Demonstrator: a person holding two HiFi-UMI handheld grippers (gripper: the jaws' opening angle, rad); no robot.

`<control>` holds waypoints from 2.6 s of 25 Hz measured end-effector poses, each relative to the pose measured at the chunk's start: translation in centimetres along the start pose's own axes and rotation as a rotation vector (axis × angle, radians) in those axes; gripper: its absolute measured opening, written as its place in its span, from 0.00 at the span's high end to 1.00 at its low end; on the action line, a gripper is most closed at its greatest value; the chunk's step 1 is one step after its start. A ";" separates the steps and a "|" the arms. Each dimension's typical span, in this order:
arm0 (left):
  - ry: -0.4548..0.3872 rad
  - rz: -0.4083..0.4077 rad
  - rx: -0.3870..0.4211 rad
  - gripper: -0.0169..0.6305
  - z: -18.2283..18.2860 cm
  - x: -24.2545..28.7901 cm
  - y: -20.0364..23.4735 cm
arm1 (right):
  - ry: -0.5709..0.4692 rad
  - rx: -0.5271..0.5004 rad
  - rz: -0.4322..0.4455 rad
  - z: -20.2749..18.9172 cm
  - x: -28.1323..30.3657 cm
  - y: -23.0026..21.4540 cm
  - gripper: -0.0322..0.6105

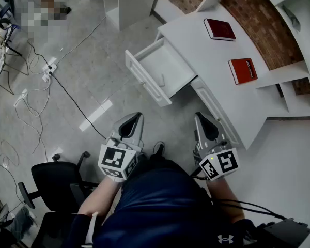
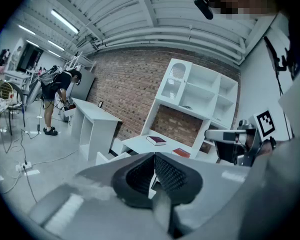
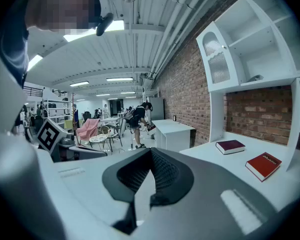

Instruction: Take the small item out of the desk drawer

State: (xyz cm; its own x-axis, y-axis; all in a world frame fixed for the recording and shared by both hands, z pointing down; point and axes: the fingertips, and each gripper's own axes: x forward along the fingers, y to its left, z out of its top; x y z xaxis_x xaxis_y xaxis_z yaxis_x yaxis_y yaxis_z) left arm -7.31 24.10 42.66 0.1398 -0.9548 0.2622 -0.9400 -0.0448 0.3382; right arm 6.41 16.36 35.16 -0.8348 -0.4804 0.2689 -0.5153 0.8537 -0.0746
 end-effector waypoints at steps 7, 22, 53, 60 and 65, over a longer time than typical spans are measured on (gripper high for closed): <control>0.006 -0.003 0.046 0.97 1.0 0.6 -5.2 | -0.038 0.028 0.006 0.3 -3.3 -2.3 0.95; 0.013 0.131 0.131 0.97 2.2 1.8 -13.1 | -0.132 0.113 0.099 -0.4 -7.4 -8.4 0.95; -0.021 0.115 0.172 0.97 7.9 5.3 3.9 | -0.096 0.068 0.055 3.5 9.4 -5.9 0.95; 0.036 0.059 0.174 0.97 7.6 6.7 7.9 | -0.061 0.092 -0.005 2.8 11.8 -4.8 0.95; 0.071 0.012 0.196 0.97 7.6 10.1 8.1 | -0.042 0.125 -0.069 1.8 12.1 -7.6 0.95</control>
State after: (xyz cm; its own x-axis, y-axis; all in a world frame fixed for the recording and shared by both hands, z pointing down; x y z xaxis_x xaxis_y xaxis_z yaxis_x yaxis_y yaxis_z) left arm -15.84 11.87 41.20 0.1435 -0.9328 0.3305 -0.9833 -0.0968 0.1539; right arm -0.07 3.68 37.25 -0.8025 -0.5475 0.2373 -0.5898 0.7880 -0.1766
